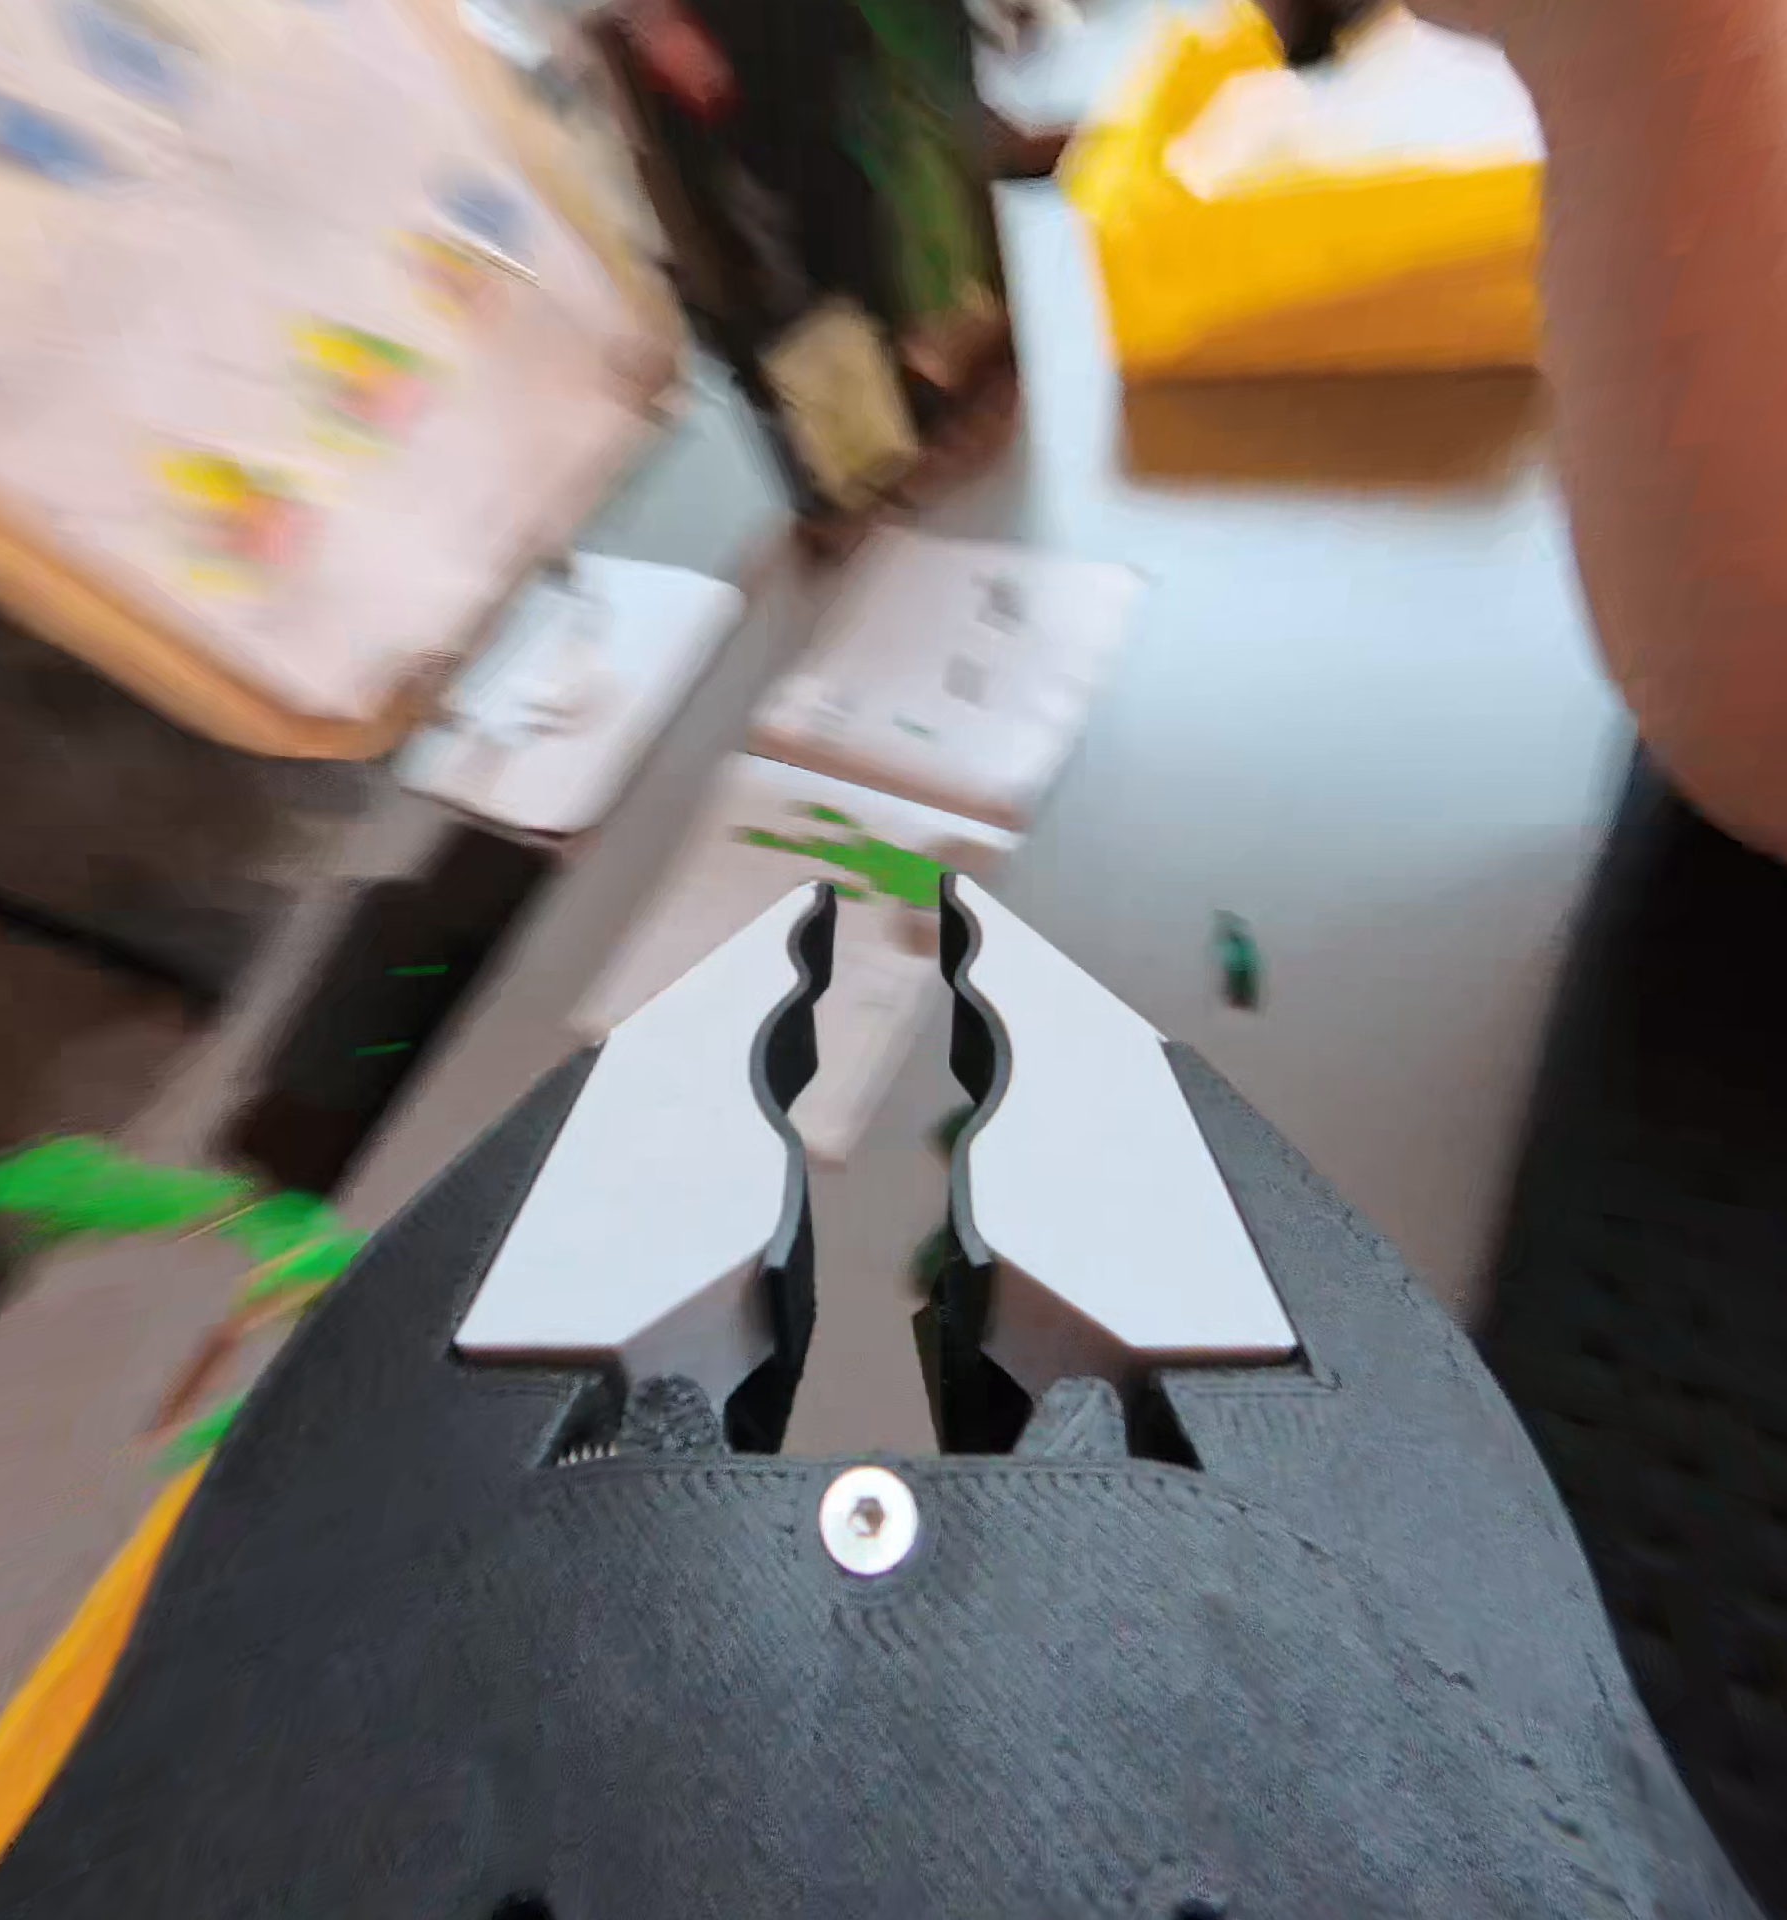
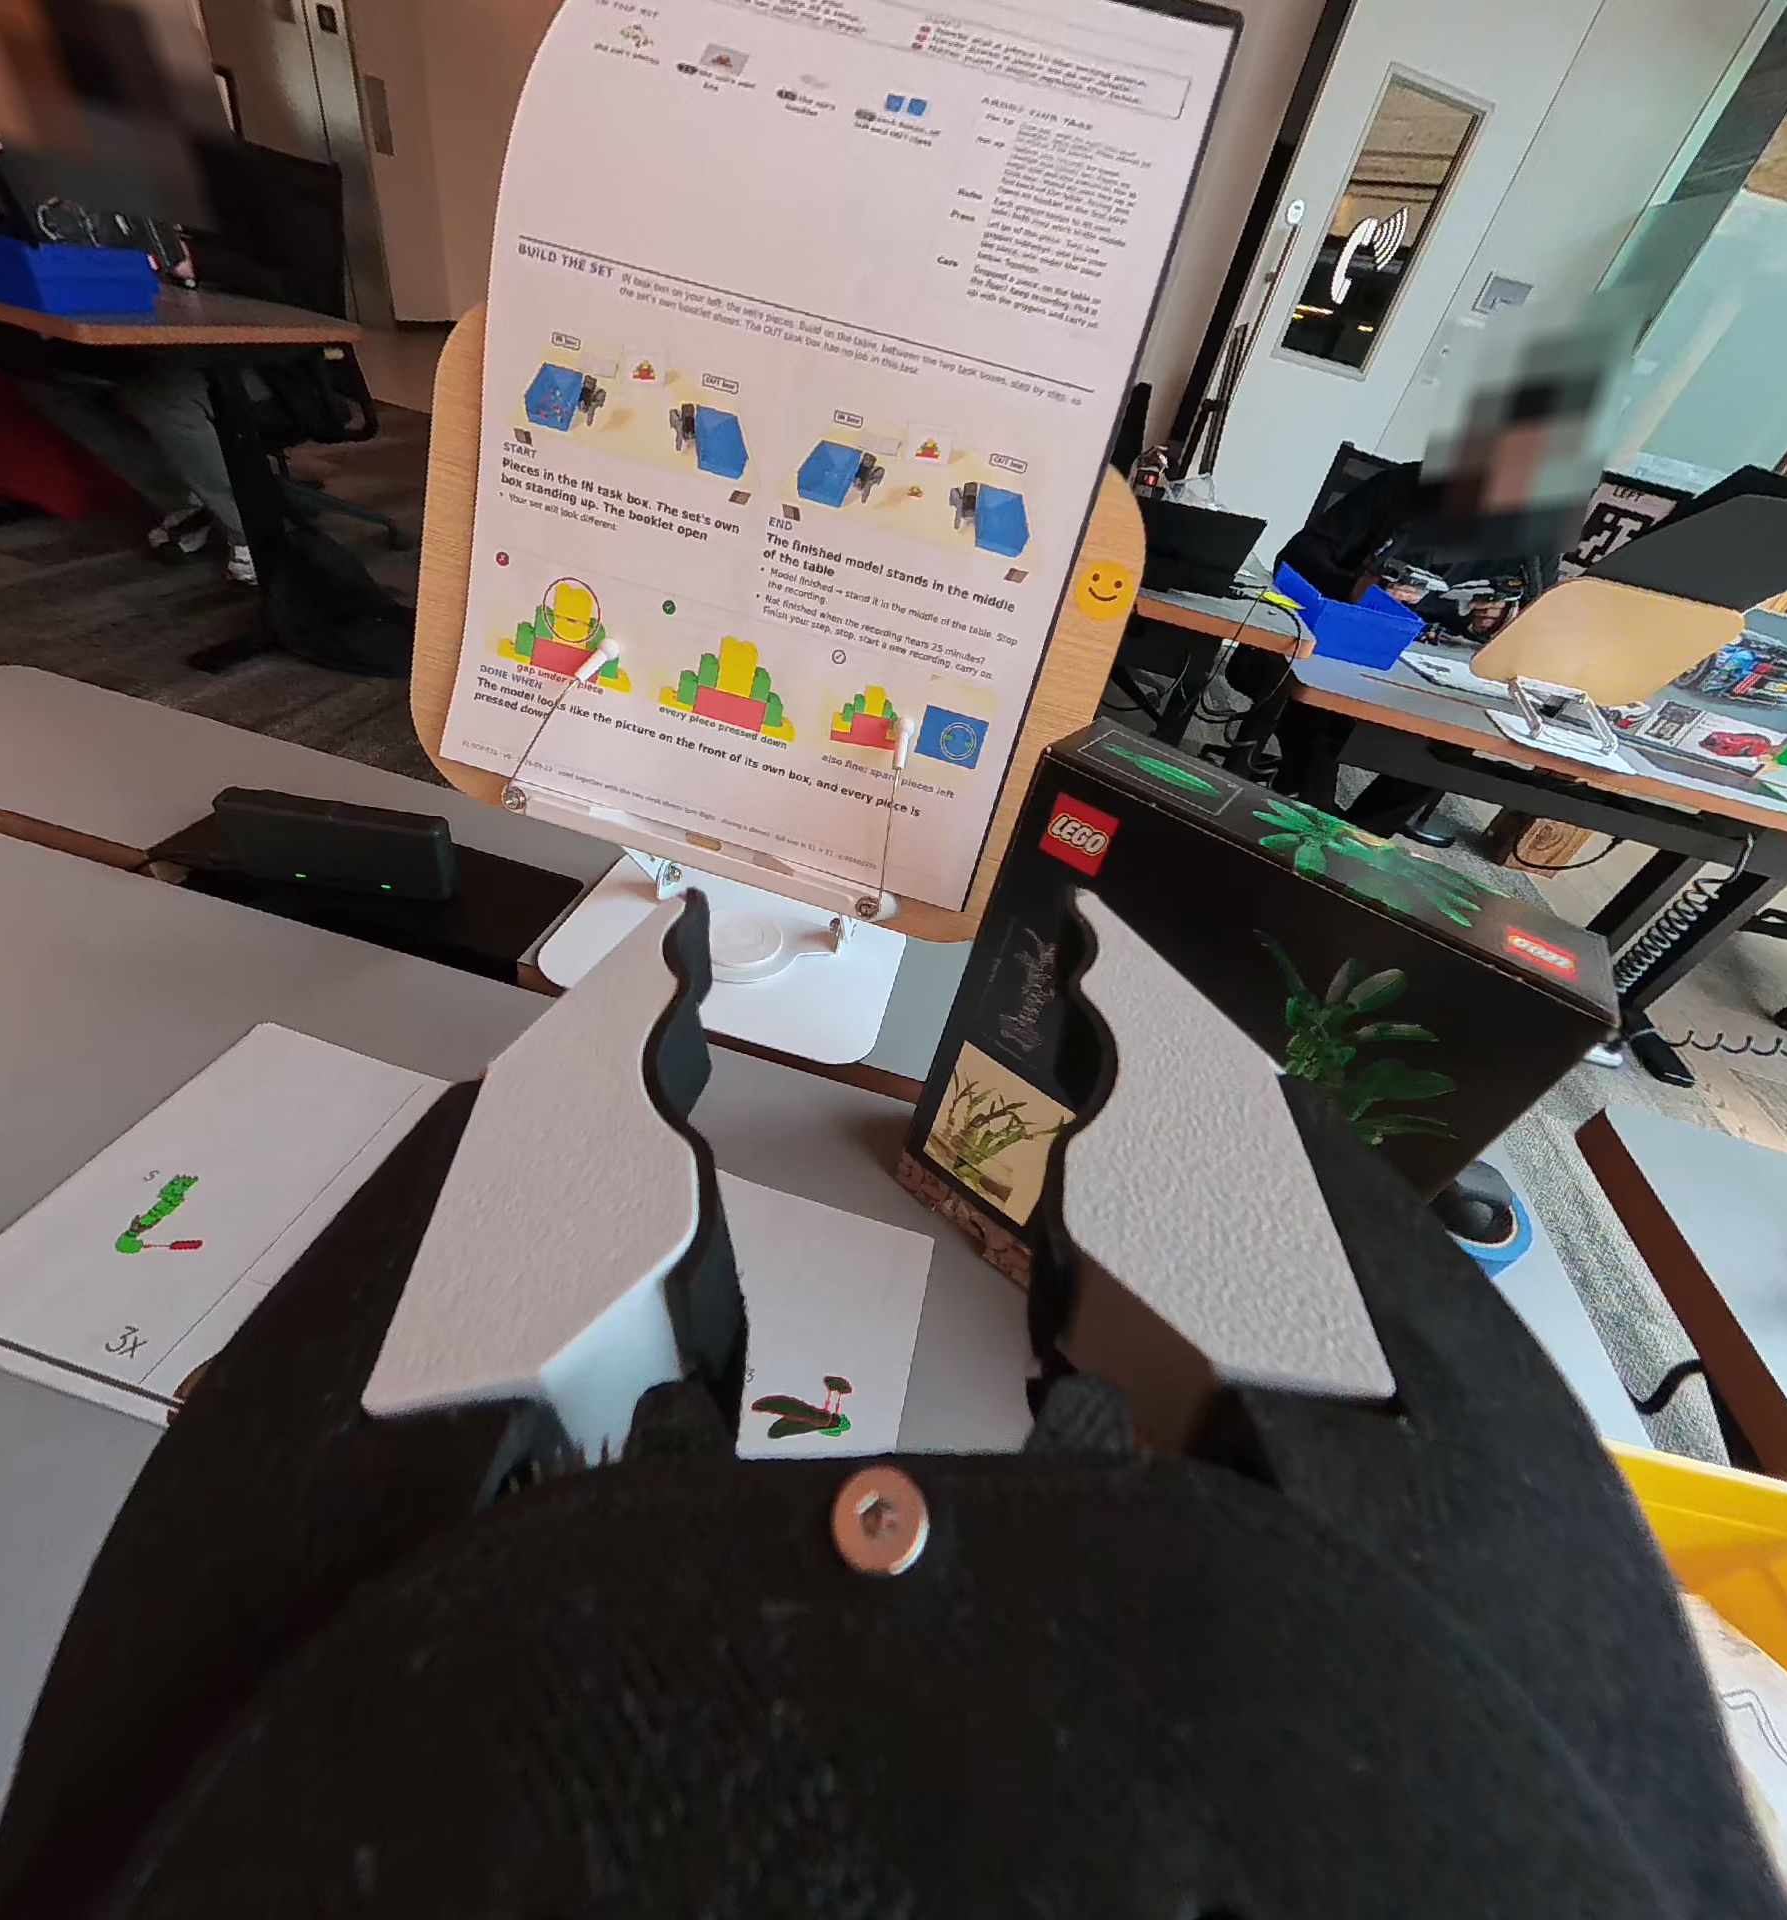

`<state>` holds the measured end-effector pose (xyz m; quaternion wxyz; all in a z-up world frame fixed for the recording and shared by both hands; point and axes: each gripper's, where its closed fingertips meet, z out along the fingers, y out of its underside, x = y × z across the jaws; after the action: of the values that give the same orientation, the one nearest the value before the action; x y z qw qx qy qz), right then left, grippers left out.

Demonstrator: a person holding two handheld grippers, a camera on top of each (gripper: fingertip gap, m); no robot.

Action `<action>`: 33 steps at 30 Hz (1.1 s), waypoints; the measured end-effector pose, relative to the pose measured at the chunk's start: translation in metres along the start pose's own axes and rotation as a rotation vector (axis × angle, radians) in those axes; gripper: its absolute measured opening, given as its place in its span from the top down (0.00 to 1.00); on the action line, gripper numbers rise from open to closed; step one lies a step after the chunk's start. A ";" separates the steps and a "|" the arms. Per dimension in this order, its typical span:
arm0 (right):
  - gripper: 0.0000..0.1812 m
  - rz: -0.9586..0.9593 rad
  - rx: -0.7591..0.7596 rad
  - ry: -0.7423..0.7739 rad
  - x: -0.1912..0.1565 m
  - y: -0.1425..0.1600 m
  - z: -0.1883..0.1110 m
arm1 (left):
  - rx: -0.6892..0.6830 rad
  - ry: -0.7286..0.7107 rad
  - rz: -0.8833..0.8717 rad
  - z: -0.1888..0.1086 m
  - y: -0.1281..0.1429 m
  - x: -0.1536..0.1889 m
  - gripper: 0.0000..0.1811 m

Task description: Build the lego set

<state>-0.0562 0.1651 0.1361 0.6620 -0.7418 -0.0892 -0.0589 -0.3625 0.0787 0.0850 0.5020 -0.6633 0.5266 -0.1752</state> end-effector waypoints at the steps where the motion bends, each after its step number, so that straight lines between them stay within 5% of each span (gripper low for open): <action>1: 0.64 -0.006 -0.007 -0.001 -0.002 0.001 0.002 | 0.074 -0.150 -0.023 -0.035 -0.007 -0.036 0.90; 4: 0.64 -0.036 -0.032 -0.006 -0.010 0.005 0.007 | 0.174 -0.371 -0.185 -0.116 0.022 -0.109 0.95; 7: 0.63 -0.058 -0.057 -0.040 -0.021 0.010 0.014 | 0.086 -0.221 -0.294 -0.129 0.072 -0.132 0.94; 9: 0.63 -0.047 -0.060 -0.059 -0.025 0.011 0.017 | 0.051 -0.247 -0.312 -0.127 0.104 -0.164 0.92; 11: 0.63 -0.029 -0.068 -0.077 -0.027 0.015 0.020 | 0.011 -0.252 -0.355 -0.119 0.137 -0.189 0.91; 14: 0.63 -0.002 -0.083 -0.082 -0.026 0.021 0.022 | -0.085 -0.049 -0.389 -0.091 0.181 -0.178 0.88; 19: 0.63 0.054 -0.124 -0.128 -0.038 0.034 0.030 | -0.319 -0.067 -0.427 -0.050 0.257 -0.192 0.88; 26: 0.63 -0.022 -0.167 -0.115 -0.047 0.041 0.034 | -0.578 -0.091 -0.604 -0.016 0.314 -0.190 0.91; 33: 0.63 0.003 -0.173 -0.136 -0.045 0.043 0.032 | -0.748 -0.144 -0.653 -0.007 0.335 -0.182 0.92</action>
<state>-0.0919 0.1902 0.0812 0.5881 -0.7986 -0.1273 -0.0147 -0.6124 0.2541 -0.1432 0.1839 -0.9384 0.2825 -0.0761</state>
